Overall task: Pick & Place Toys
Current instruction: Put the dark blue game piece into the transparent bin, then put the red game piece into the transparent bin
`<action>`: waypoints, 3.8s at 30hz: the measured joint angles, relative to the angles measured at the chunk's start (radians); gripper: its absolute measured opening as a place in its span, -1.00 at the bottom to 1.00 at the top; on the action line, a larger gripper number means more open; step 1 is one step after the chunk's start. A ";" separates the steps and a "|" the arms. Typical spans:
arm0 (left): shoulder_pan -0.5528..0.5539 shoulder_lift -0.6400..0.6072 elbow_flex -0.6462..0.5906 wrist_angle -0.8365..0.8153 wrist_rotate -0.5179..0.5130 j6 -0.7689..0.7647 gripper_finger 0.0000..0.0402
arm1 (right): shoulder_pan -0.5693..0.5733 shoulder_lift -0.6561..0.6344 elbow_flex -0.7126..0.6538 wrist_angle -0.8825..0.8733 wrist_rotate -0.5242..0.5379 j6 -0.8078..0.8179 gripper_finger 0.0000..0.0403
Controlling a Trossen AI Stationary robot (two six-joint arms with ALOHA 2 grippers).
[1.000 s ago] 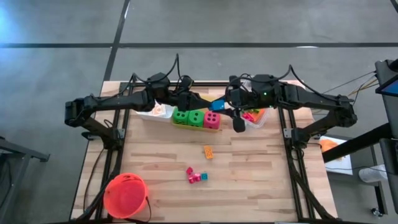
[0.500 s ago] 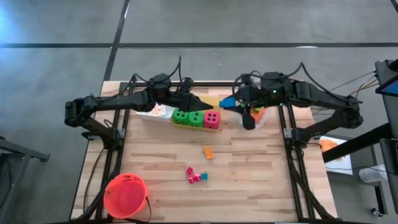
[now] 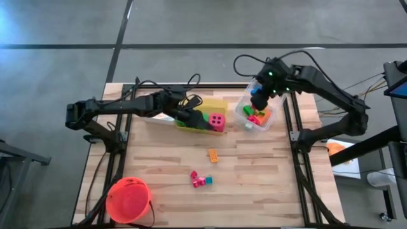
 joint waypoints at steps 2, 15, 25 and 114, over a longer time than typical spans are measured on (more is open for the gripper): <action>-0.005 0.000 0.000 -0.026 0.000 0.000 0.83 | -0.049 0.021 -0.017 -0.022 -0.026 -0.004 -0.38; -0.119 -0.002 0.000 -0.035 -0.007 0.026 0.83 | -0.192 0.122 -0.235 0.005 -0.115 -0.170 -0.38; -0.138 -0.002 0.000 -0.033 -0.070 0.018 0.83 | -0.217 0.232 -0.362 0.130 -0.159 -0.192 -0.38; -0.335 0.308 -0.007 -0.534 -0.249 0.023 0.83 | -0.060 -0.066 -0.296 0.187 -0.207 0.073 0.76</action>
